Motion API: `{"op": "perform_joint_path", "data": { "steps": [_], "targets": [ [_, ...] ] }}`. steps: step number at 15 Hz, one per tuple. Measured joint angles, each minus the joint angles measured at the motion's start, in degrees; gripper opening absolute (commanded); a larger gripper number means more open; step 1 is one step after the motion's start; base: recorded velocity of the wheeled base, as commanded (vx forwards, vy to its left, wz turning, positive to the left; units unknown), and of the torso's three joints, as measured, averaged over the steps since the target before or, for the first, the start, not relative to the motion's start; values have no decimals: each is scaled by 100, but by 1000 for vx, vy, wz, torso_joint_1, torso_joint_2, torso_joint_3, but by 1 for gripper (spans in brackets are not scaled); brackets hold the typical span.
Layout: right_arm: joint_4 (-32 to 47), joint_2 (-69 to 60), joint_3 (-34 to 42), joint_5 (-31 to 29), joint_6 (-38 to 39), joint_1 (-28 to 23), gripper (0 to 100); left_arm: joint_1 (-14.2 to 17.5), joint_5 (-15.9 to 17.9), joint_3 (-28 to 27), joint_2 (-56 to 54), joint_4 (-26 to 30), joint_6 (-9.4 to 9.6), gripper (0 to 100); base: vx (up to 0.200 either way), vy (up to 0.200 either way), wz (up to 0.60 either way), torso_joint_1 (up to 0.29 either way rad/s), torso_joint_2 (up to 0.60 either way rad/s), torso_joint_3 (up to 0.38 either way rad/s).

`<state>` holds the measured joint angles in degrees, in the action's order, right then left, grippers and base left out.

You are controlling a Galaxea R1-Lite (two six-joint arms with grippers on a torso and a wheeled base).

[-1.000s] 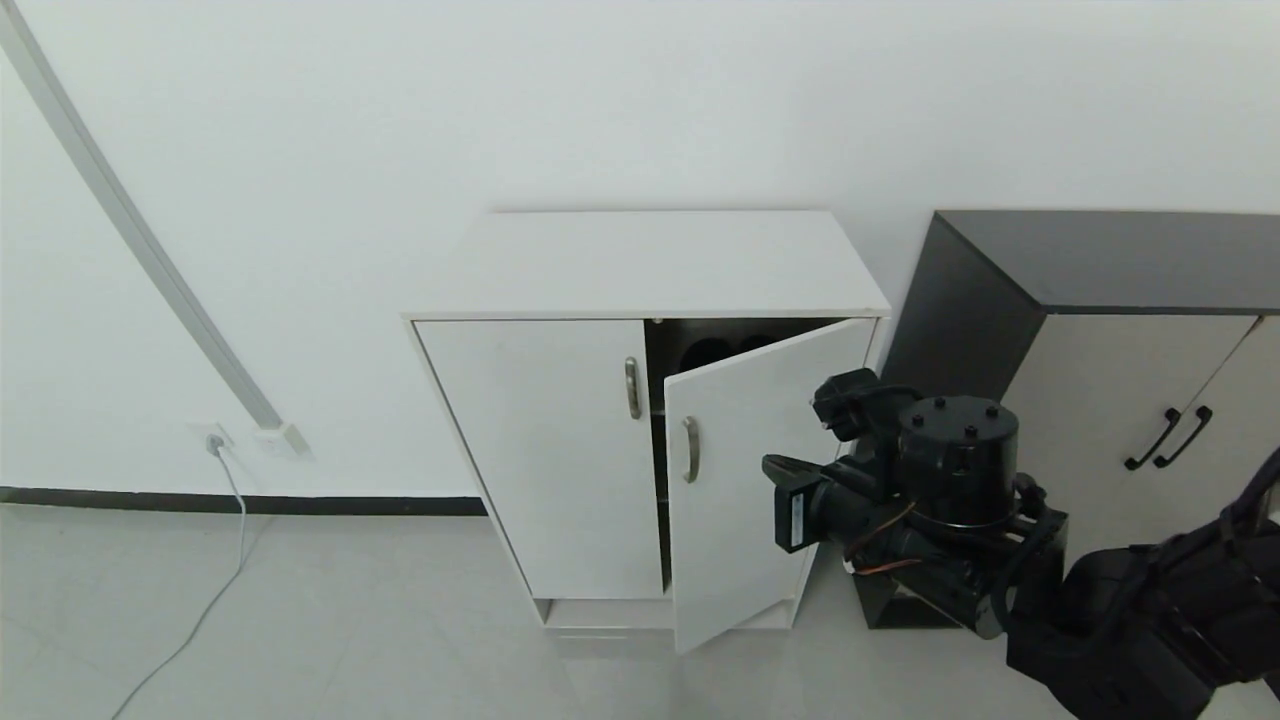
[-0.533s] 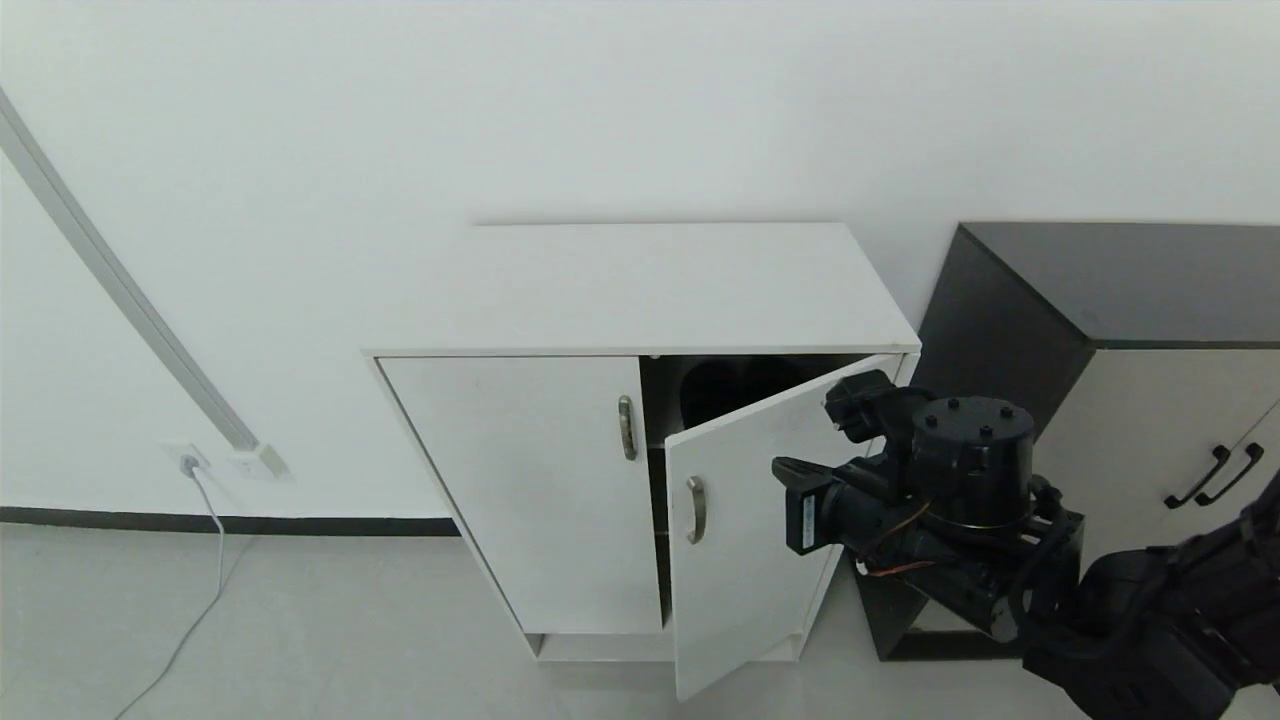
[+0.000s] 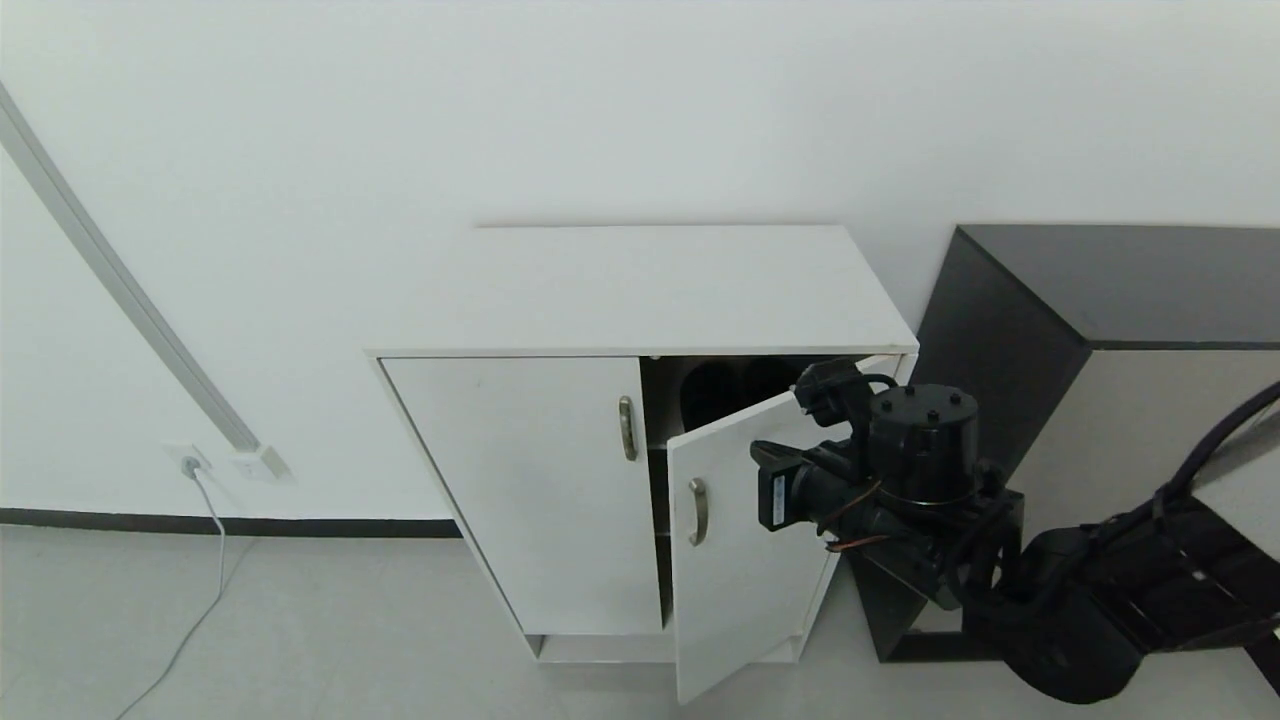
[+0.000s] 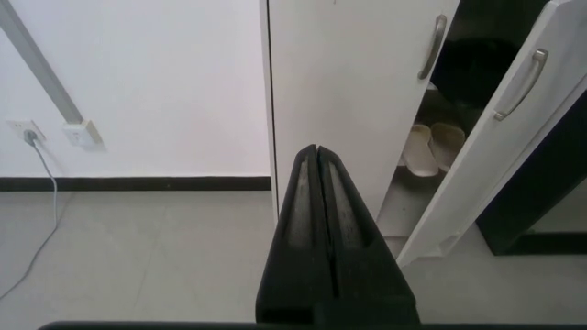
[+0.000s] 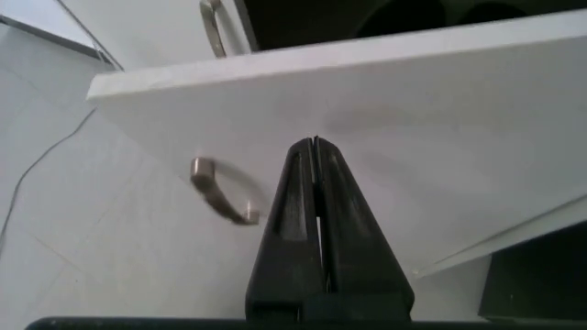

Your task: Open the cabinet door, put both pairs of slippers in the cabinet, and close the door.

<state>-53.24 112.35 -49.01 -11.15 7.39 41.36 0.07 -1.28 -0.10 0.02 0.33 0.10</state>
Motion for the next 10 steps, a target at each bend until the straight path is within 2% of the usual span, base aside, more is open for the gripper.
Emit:
{"op": "perform_joint_path", "data": {
  "steps": [10],
  "targets": [
    [358, 945, -1474, -1, -2, -306, 0, 0, -5, 0, 2, -1, 0, 0, 0, 0, 0, 0, 0, 0]
  ]
}}
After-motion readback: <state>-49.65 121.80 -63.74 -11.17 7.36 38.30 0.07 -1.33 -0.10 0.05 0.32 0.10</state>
